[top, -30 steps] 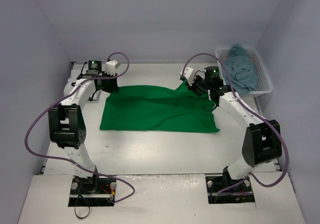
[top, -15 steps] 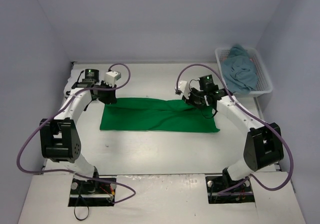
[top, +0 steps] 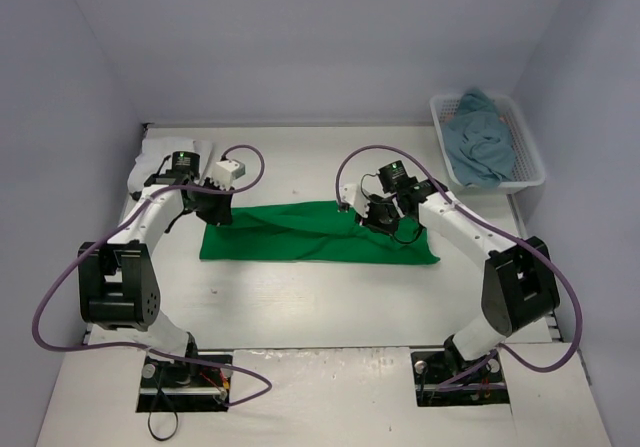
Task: Fold and stack the t-shirts
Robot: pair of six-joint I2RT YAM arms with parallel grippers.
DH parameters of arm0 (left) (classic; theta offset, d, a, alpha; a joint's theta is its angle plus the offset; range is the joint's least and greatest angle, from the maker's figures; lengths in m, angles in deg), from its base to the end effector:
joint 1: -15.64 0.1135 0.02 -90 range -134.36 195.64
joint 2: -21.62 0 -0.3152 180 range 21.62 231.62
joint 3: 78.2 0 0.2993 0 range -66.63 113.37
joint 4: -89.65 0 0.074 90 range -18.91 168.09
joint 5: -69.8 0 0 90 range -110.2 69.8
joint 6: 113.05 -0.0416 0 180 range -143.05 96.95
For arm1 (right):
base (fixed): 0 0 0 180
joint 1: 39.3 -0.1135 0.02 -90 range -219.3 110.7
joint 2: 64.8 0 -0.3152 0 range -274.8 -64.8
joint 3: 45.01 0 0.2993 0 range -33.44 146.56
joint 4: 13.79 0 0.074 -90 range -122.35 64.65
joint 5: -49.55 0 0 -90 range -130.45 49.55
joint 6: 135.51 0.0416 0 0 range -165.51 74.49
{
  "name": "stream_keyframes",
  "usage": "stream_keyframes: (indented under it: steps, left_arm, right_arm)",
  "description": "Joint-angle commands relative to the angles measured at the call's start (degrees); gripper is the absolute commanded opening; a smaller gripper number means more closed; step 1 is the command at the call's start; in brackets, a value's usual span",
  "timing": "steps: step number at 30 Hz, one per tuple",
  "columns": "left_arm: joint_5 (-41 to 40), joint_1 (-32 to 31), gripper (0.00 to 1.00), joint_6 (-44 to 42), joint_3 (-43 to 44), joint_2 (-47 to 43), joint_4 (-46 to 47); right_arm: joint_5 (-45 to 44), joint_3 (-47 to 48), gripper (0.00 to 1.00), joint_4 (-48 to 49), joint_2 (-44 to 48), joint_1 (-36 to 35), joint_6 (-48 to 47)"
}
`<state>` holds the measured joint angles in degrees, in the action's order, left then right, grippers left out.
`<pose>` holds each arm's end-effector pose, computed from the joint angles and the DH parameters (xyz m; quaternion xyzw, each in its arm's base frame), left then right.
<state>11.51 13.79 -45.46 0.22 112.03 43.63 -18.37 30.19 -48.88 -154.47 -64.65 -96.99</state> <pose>0.3721 -0.0339 0.2737 0.2679 0.8882 -0.2111 0.3077 0.3376 0.1773 0.2682 -0.6241 0.6805 0.0984 0.3711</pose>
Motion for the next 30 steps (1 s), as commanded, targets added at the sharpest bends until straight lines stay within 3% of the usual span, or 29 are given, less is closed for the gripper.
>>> stream_keyframes:
  steps: [1, 14, 18, 19, 23, 30]
  left_arm:
    - [0.56, 0.44, 0.00, -1.84, 1.44, -1.38, -0.70]
    - [-1.82, 0.27, 0.00, -8.69, 0.74, 1.25, -9.65]
    - [-2.35, 0.26, 0.13, -9.66, 1.70, 3.45, -13.44]
    - [-2.61, 0.18, 0.27, -10.01, 2.23, 3.72, -13.88]
    - [-2.96, 0.00, 0.39, -10.28, 3.11, 4.51, -15.29]
    - [-5.95, -0.17, 0.41, -9.76, 3.55, 4.42, -14.68]
  right_arm:
    - [-1.87, 0.52, 0.14, -0.99, 0.11, -0.15, -1.07]
    - [-2.05, 4.21, 0.11, 1.20, -3.41, 0.82, 1.91]
    - [-1.70, 4.39, 0.11, 1.20, -2.53, 0.82, 2.53]
    - [-1.61, 4.30, 0.11, 1.20, -2.27, 0.82, 2.53]
    - [-1.61, 3.86, 0.11, 1.20, -1.56, 0.82, 2.53]
    - [-1.17, 3.16, 0.10, 1.38, -2.26, 0.82, 2.70]
